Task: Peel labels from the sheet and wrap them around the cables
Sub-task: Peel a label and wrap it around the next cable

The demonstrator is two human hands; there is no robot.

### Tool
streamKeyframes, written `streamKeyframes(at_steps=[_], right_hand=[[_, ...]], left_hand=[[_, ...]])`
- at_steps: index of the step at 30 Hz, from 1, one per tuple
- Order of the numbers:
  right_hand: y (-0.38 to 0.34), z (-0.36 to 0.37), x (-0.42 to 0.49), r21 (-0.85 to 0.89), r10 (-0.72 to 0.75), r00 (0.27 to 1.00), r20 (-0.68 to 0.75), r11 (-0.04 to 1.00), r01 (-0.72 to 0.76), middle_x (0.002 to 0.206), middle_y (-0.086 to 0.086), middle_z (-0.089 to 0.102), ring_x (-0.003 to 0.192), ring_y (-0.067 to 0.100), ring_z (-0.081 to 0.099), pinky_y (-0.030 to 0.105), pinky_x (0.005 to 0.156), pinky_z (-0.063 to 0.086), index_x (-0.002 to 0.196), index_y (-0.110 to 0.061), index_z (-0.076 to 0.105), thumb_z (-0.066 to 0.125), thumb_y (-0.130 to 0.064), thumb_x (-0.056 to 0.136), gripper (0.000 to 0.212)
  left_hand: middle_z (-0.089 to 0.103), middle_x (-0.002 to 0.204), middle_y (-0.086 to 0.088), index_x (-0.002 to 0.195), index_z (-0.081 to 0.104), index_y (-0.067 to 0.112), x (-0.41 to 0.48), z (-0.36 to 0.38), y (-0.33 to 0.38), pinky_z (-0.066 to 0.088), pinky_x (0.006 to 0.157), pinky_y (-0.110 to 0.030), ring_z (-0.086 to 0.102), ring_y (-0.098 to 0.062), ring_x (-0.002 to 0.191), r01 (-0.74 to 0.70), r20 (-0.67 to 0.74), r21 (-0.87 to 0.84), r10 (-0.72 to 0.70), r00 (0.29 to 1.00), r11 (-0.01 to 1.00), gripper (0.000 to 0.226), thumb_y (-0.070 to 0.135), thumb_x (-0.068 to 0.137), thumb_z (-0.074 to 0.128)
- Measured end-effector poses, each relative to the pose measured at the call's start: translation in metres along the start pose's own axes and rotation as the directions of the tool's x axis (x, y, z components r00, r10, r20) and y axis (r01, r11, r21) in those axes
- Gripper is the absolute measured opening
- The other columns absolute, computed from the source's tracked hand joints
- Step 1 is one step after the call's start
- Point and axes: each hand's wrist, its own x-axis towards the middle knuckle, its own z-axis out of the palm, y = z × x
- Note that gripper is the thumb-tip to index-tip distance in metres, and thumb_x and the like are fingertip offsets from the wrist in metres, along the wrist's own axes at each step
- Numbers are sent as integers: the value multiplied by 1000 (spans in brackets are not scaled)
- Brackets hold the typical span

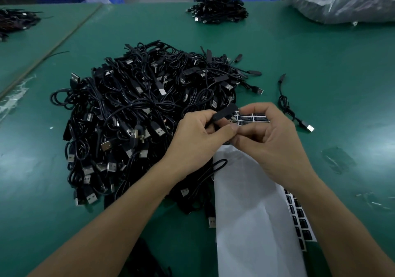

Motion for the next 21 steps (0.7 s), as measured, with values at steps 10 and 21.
streamKeyframes(at_steps=[10,21], right_hand=[[2,-2,0,-72,33,998,-57,997,-37,84,-6,79,77,18,75,36,75,59,108,-27,59,80,-8,81,39],[2,-1,0,-216,78,987,-140,970,-108,78,-8,73,66,5,65,19,61,49,88,-29,73,87,-31,71,22]], left_hand=[[61,81,-38,78,71,20,0,2,-2,51,80,-62,58,-53,73,-55,-42,-57,52,998,997,9,26,84,72],[47,44,20,83,62,10,3,-2,2,35,43,-3,45,3,36,9,-144,-252,-47,988,968,13,14,95,66]])
